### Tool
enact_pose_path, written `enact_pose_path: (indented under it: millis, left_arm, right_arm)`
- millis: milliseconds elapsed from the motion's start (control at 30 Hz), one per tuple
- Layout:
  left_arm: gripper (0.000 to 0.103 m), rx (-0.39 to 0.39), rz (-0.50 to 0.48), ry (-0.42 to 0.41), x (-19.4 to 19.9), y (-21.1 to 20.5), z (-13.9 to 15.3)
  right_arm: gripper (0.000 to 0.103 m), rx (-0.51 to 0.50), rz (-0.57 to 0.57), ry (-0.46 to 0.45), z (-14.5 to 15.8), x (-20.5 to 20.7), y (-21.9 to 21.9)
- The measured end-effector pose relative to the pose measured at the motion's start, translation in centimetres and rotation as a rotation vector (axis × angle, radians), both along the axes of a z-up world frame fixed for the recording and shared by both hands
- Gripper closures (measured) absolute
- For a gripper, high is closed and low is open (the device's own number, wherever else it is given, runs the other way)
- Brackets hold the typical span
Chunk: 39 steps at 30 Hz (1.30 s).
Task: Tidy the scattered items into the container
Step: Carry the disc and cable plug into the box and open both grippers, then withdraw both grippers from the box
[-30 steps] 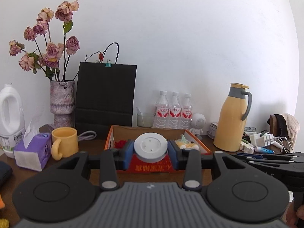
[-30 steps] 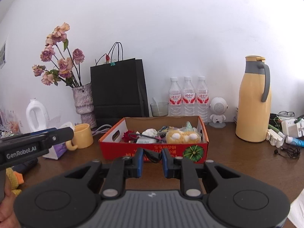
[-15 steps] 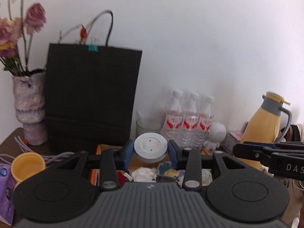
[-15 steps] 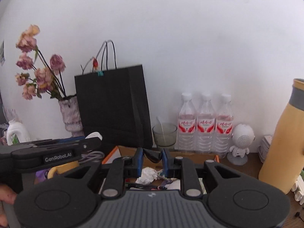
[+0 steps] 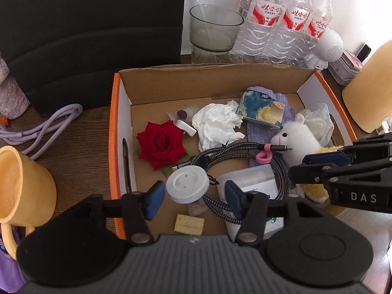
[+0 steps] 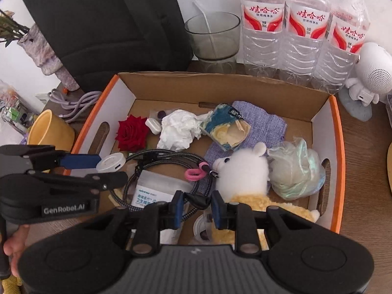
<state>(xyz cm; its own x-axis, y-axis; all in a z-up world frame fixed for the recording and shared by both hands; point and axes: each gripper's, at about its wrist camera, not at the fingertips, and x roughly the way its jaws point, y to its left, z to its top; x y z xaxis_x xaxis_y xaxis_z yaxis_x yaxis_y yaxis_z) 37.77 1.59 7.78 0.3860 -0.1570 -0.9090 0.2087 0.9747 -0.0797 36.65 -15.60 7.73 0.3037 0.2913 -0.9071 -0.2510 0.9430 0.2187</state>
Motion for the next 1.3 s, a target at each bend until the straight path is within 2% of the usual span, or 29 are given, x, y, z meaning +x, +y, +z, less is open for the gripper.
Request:
enact_pose_path:
  millis: [33, 167, 233, 367, 433, 600, 767, 867, 933, 967, 1033, 1100, 1200, 1300]
  left_arm:
    - [0.022, -0.001, 0.001, -0.001, 0.0, 0.1, 0.3]
    - [0.013, 0.015, 0.005, 0.016, 0.9, -0.3, 2.1]
    - [0.003, 0.040, 0.027, 0.014, 1.1, -0.6, 3.1]
    - [0.000, 0.037, 0.096, 0.082, 2.0, -1.0, 5.2]
    - [0.000, 0.019, 0.112, 0.120, 2.2, -1.0, 6.1]
    - [0.000, 0.034, 0.138, 0.083, 1.2, -0.6, 8.5]
    - [0.000, 0.060, 0.213, 0.039, 0.2, 0.2, 9.3]
    - [0.000, 0.076, 0.217, -0.039, -1.0, -0.5, 9.6]
    - [0.000, 0.046, 0.223, -0.110, -2.3, -0.5, 10.0]
    - [0.000, 0.035, 0.225, -0.144, -3.2, -0.4, 10.0]
    - [0.000, 0.024, 0.241, -0.235, -4.9, -0.3, 9.9]
    - [0.000, 0.024, 0.246, -0.391, -7.1, -0.5, 9.6]
    - [0.000, 0.015, 0.242, -0.578, -9.6, -0.9, 8.5]
    - [0.000, -0.034, 0.232, -0.631, -10.6, -1.0, 7.0]
  right_arm:
    - [0.065, -0.003, 0.007, 0.020, 0.2, 0.0, 0.2]
    - [0.045, -0.073, 0.023, -0.008, 2.7, 0.0, 0.6]
    - [0.041, -0.101, 0.016, -0.023, 4.3, 0.6, 0.4]
    - [0.024, -0.137, -0.016, -0.033, 7.0, 1.7, -0.3]
    - [0.021, -0.157, -0.034, -0.037, 8.0, 2.0, -0.7]
    - [0.021, -0.150, -0.032, -0.042, 10.1, 1.2, -2.5]
    - [0.021, -0.154, -0.106, -0.055, 10.8, -0.2, -4.9]
    - [0.020, -0.115, -0.115, -0.102, 10.9, -1.3, -4.9]
    - [0.017, -0.092, -0.108, -0.170, 10.9, -2.3, -4.7]
    - [0.012, -0.087, -0.111, -0.213, 10.9, -3.0, -4.7]
    - [0.012, -0.094, -0.125, -0.310, 10.6, -4.4, -4.7]
    - [0.012, -0.096, -0.149, -0.426, 9.9, -6.0, -5.1]
    - [0.012, -0.027, -0.202, -0.581, 8.6, -8.2, -5.9]
    - [0.010, 0.034, -0.228, -0.698, 7.1, -9.9, -6.3]
